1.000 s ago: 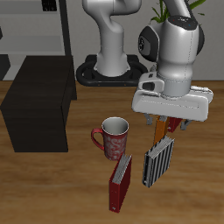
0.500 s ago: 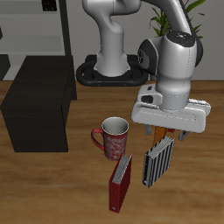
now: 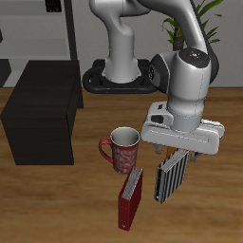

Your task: Place the striped book in the top region of the shelf

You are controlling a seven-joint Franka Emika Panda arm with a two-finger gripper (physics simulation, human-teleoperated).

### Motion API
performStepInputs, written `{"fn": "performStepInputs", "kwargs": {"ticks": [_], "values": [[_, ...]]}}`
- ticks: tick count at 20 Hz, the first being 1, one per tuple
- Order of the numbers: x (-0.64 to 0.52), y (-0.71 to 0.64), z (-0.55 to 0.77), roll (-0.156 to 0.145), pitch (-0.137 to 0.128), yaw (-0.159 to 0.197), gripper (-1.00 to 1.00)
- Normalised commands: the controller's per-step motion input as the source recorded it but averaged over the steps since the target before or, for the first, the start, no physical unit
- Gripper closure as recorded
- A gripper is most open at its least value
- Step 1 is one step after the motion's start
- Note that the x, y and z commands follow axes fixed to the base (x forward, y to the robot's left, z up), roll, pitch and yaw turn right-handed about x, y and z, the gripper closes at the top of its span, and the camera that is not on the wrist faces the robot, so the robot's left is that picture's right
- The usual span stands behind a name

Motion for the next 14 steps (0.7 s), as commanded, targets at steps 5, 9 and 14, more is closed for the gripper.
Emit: {"fn": "performStepInputs", "kwargs": {"ticks": [5, 9, 14], "values": [[0.05, -0.11, -0.37, -0.026, 0.051, -0.027, -1.0], [0.03, -0.05, -0.23, 0.009, 0.044, -0.024, -1.0], [-0.01, -0.01, -0.12, -0.005, 0.008, 0.006, 1.0]]}}
